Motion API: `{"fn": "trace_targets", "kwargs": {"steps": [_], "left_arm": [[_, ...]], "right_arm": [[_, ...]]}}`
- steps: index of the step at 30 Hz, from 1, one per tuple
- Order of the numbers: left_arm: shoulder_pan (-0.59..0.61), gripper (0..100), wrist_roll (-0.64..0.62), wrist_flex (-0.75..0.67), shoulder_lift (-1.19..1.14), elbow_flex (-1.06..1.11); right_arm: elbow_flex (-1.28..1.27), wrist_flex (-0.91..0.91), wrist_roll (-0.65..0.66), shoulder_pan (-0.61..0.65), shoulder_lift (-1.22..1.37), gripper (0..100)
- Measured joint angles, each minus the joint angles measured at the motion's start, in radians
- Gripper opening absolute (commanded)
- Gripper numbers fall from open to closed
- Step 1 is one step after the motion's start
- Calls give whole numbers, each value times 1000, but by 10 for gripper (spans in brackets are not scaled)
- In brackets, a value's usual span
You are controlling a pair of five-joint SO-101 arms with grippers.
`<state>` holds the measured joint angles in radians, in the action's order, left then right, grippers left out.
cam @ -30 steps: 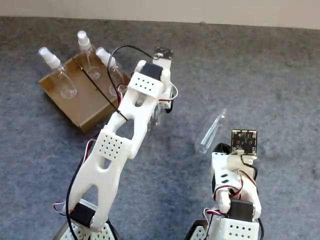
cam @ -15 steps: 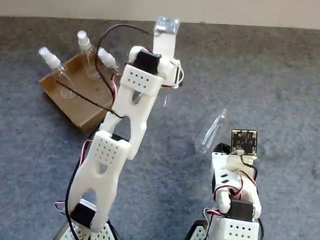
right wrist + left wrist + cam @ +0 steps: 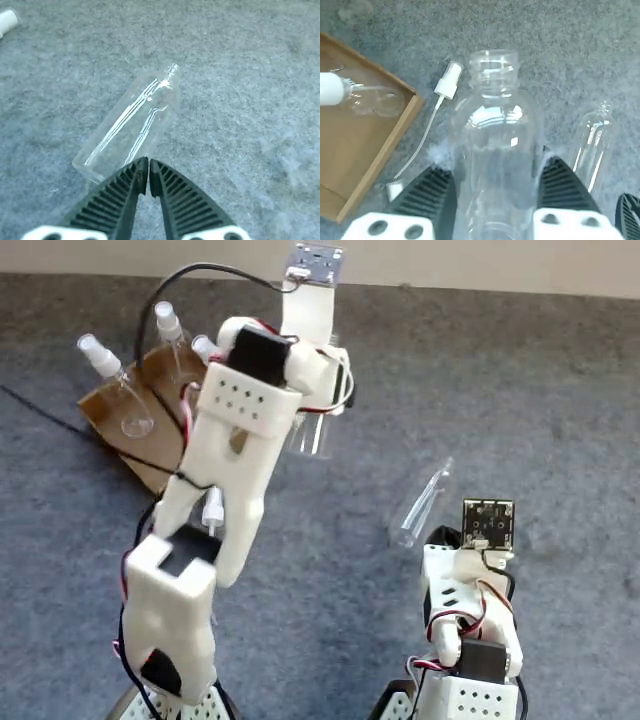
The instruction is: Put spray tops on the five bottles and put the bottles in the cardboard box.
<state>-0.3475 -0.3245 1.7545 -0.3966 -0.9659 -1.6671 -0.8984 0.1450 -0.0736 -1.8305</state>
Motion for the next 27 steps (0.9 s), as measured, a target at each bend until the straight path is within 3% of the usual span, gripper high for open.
{"fn": "trace_targets", "kwargs": {"steps": [4,8,16,22,27], "left_arm": [[0,24,81,0,158,107],[0,24,184,0,321,247],[0,24,199,0,681,574],[2,24,244,0,961,784],[121,24,331,0,1134,925]], "right_arm": [[0,-57,0,5,0,10],[34,-160,0,89,-2,10],[81,-227,175,213,-3,11],[110,-235,190,279,-2,11],[180,-272,190,358,-2,11]]}}
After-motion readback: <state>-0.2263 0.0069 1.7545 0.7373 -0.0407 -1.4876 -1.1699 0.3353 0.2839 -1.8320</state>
